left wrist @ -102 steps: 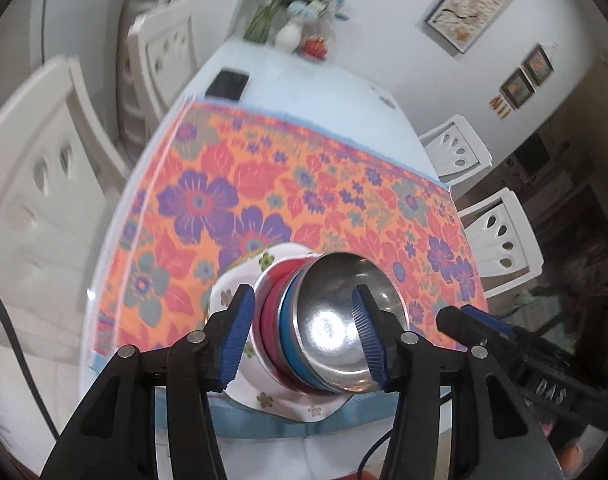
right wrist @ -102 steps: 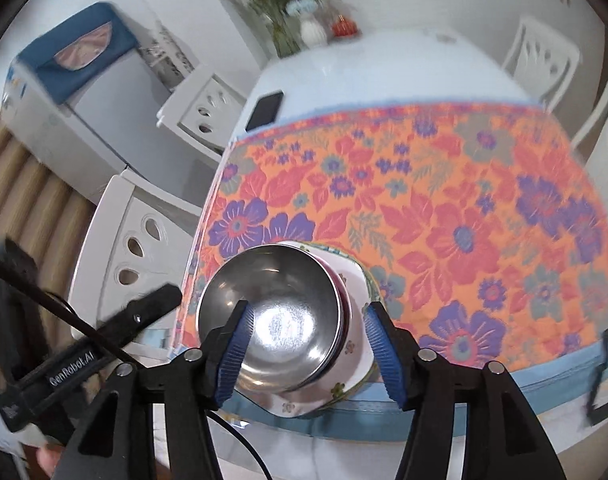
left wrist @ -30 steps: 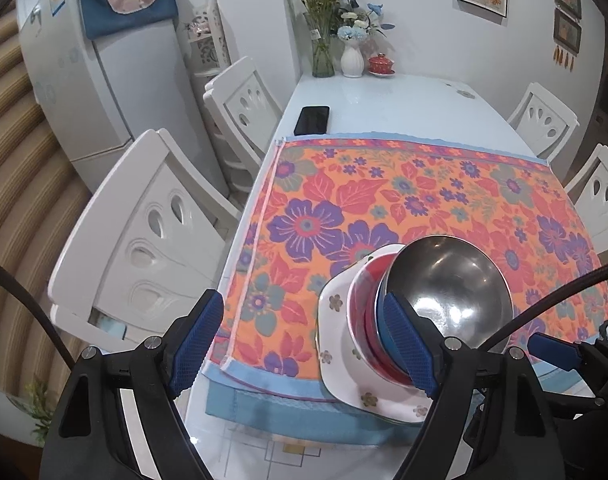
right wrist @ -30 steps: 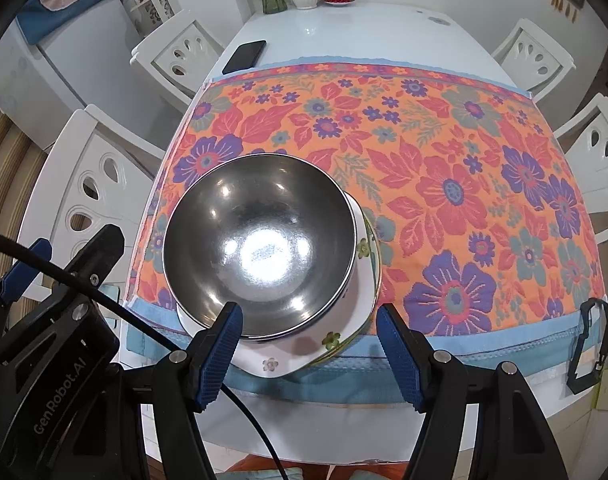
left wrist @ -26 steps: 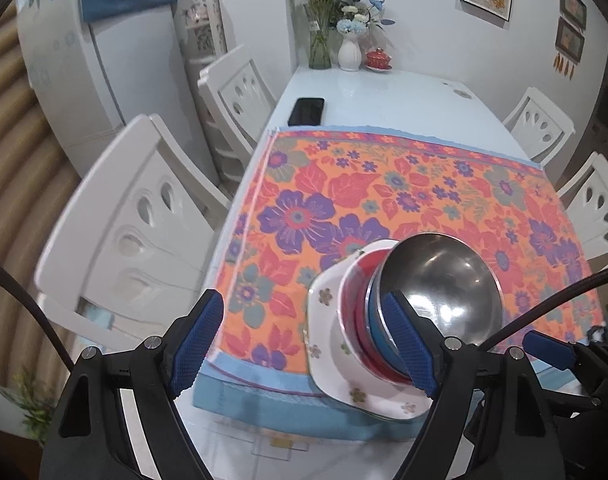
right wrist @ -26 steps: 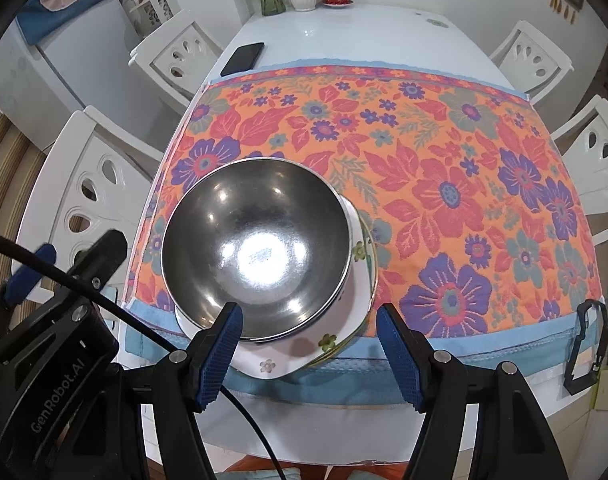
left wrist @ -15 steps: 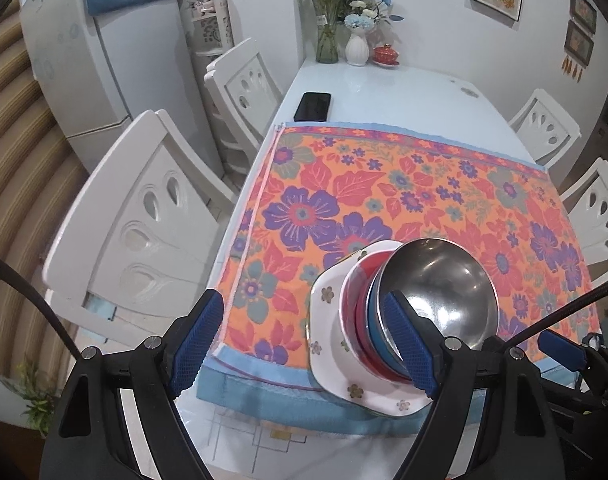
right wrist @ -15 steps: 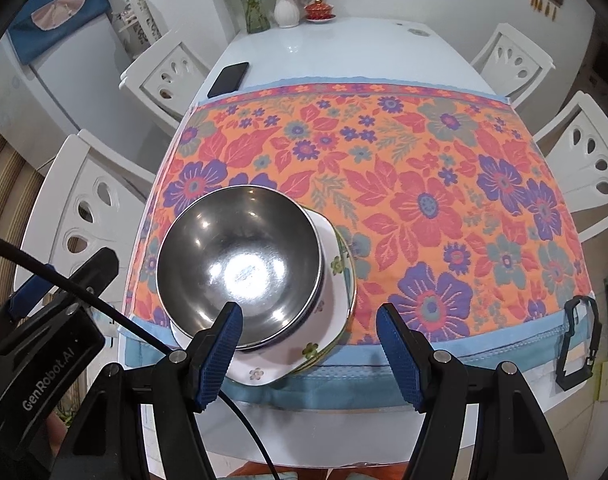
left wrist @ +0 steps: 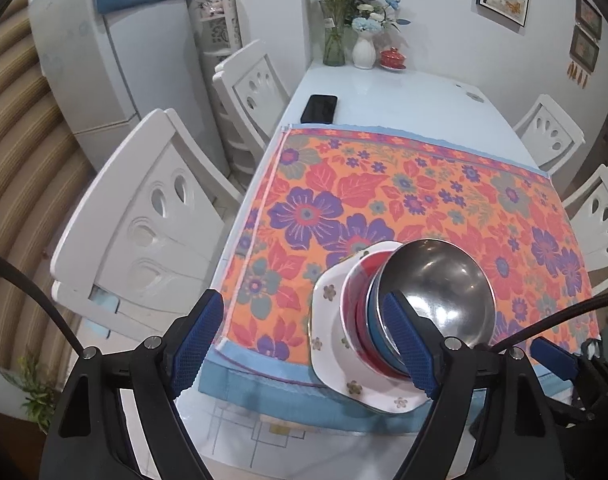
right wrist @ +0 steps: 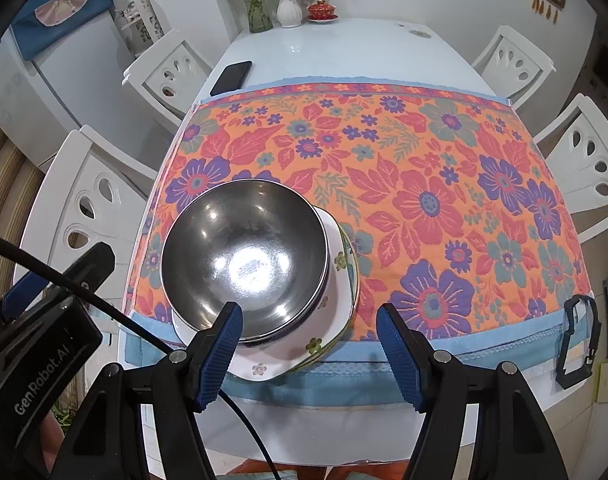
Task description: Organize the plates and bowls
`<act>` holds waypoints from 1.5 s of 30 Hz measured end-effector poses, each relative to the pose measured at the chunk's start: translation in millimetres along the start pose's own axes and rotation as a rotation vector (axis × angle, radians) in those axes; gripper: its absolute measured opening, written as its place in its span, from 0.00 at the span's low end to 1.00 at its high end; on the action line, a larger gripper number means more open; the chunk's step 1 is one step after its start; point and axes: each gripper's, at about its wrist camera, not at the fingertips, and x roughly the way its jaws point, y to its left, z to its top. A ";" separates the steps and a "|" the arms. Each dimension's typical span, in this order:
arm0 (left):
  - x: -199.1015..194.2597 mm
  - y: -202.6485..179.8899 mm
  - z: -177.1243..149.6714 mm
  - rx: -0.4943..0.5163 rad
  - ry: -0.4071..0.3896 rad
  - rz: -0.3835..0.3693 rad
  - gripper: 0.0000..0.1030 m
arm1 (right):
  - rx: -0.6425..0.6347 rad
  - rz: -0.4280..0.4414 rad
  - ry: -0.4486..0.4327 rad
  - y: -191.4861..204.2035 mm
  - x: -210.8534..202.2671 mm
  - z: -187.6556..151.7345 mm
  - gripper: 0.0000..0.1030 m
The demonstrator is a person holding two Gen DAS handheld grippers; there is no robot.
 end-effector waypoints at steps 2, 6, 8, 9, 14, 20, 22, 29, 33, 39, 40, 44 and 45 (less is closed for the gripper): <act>-2.1 1.4 0.3 -0.010 -0.008 -0.014 0.79 | -0.003 -0.002 0.000 2.5 -0.1 -1.3 0.65; -7.2 -2.4 0.6 0.027 -0.047 0.013 0.79 | -0.002 -0.005 -0.001 4.1 -0.8 -1.9 0.65; -8.1 -5.5 1.4 0.046 -0.052 0.015 0.79 | -0.001 -0.009 -0.006 4.9 -1.9 -2.6 0.65; -8.8 -6.9 1.2 0.051 -0.054 0.019 0.79 | 0.000 -0.010 -0.007 5.2 -2.3 -3.0 0.65; -7.4 -10.1 0.7 0.063 -0.043 0.004 0.79 | 0.005 -0.017 -0.009 1.6 -3.2 -4.2 0.65; -10.3 -19.0 0.1 0.064 -0.041 -0.013 0.79 | -0.002 -0.035 -0.018 -6.6 -10.5 -6.2 0.65; -12.5 -22.7 -0.4 0.065 -0.044 -0.007 0.79 | -0.006 -0.032 -0.027 -9.9 -13.2 -4.0 0.65; -16.1 -38.1 3.8 0.038 -0.035 0.017 0.79 | -0.057 -0.019 -0.042 -17.7 -20.8 2.0 0.65; -17.2 -52.6 2.8 0.033 -0.021 0.027 0.79 | -0.073 -0.021 -0.046 -29.6 -23.8 5.6 0.65; -17.7 -70.1 3.4 0.011 -0.006 0.042 0.79 | -0.103 -0.006 -0.052 -44.8 -27.3 14.0 0.65; -17.7 -72.3 3.7 0.004 -0.006 0.054 0.79 | -0.109 0.000 -0.050 -46.6 -27.2 15.3 0.65; -19.5 -78.2 3.7 -0.020 -0.025 0.092 0.79 | -0.140 0.012 -0.053 -54.7 -28.3 20.5 0.65; -20.2 -80.2 4.3 -0.022 -0.031 0.101 0.79 | -0.142 0.014 -0.053 -57.0 -28.2 21.8 0.65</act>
